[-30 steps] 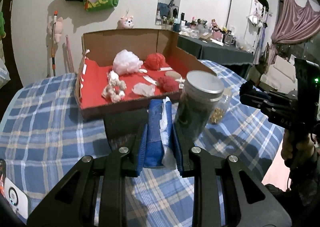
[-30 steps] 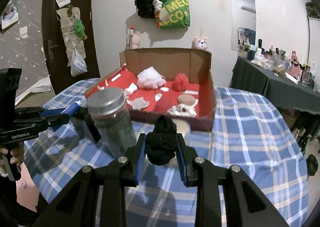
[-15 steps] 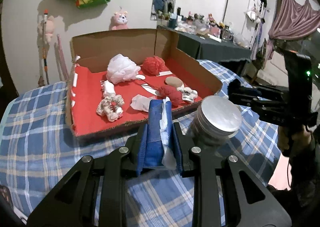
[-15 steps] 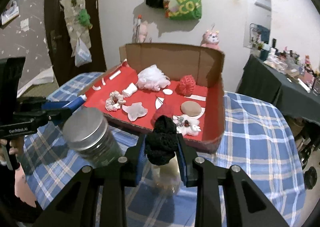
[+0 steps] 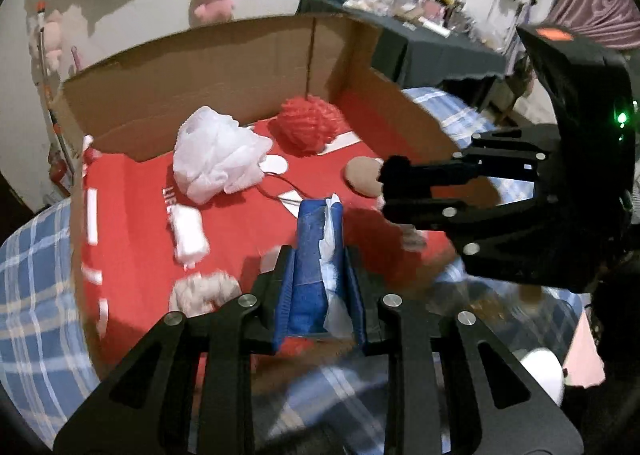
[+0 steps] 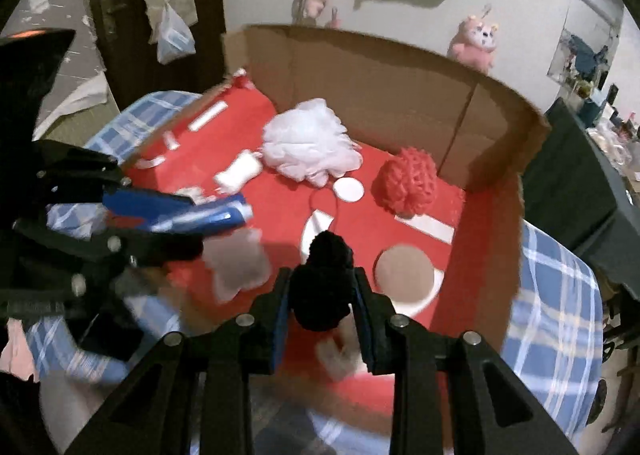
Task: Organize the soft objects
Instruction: 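Lift the pom-pom and blue roll and carry them into the box, then lower the pom-pom and blue roll onto the red paper and open both grippers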
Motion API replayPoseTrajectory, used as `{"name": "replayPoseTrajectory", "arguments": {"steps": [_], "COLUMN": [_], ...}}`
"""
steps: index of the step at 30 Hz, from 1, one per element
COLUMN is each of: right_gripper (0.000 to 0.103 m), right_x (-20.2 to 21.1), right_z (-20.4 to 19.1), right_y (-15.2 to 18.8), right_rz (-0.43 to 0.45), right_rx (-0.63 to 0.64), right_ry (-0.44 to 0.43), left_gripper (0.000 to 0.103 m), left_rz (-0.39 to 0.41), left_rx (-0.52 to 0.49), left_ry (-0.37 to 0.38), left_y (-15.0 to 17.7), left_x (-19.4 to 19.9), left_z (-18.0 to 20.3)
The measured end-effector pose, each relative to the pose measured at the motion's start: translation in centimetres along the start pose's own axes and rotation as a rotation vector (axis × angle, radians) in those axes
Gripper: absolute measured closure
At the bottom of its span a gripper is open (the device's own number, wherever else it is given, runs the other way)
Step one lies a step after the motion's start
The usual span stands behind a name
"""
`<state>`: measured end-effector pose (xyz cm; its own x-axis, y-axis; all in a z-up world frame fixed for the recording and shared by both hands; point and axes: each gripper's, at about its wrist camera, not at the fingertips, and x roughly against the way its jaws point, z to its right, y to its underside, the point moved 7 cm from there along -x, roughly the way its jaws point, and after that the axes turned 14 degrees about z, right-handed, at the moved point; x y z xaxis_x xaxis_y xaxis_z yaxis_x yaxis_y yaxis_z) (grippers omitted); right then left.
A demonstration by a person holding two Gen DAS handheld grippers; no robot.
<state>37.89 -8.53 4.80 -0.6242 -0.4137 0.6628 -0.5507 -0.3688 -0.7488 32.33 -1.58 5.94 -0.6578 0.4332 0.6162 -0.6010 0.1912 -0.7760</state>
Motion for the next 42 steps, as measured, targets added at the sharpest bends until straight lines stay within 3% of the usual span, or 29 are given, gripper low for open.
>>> {"name": "replayPoseTrajectory", "arguments": {"steps": [11,27,30,32,38,39,40,41,42], "right_gripper": [0.071,0.068,0.063,0.053,0.047,0.045,0.043,0.041,0.041], "right_x": [-7.6,-9.9,-9.9,-10.4,-9.9,-9.7,-9.4,-9.0,-8.6], "right_z": [2.6,3.7,3.9,3.3,4.0,4.0,4.1,4.1,4.2], "right_y": [-1.1,-0.2,-0.2,-0.5,-0.6,-0.8,-0.9,-1.1,-1.2], "right_rz": [-0.148,-0.223,-0.222,-0.221,-0.216,-0.21,-0.204,-0.198,-0.191], "right_rx": [-0.023,-0.036,-0.037,-0.033,-0.035,-0.035,-0.037,-0.039,-0.038], "right_ry": [-0.053,-0.047,-0.045,-0.044,-0.025,-0.023,-0.024,-0.022,-0.016], "left_gripper": [0.079,0.078,0.078,0.078,0.076,0.075,0.066,0.045,0.04], "left_rz": [-0.158,-0.21,-0.216,-0.22,-0.231,-0.233,-0.232,-0.233,-0.233], "left_rx": [-0.001,0.027,0.028,0.026,0.041,0.049,0.054,0.057,0.06], "left_ry": [-0.063,-0.063,-0.065,-0.066,-0.061,-0.059,-0.058,-0.056,-0.054], "left_y": [-0.7,0.6,0.4,0.3,0.4,0.4,0.4,0.5,0.5], "left_x": [-7.8,-10.6,-10.9,-11.1,-11.7,-11.8,-11.9,-12.1,-12.0], "left_z": [-3.5,-4.8,-4.9,-4.9,-5.0,-5.1,-5.2,-5.3,-5.4]}}
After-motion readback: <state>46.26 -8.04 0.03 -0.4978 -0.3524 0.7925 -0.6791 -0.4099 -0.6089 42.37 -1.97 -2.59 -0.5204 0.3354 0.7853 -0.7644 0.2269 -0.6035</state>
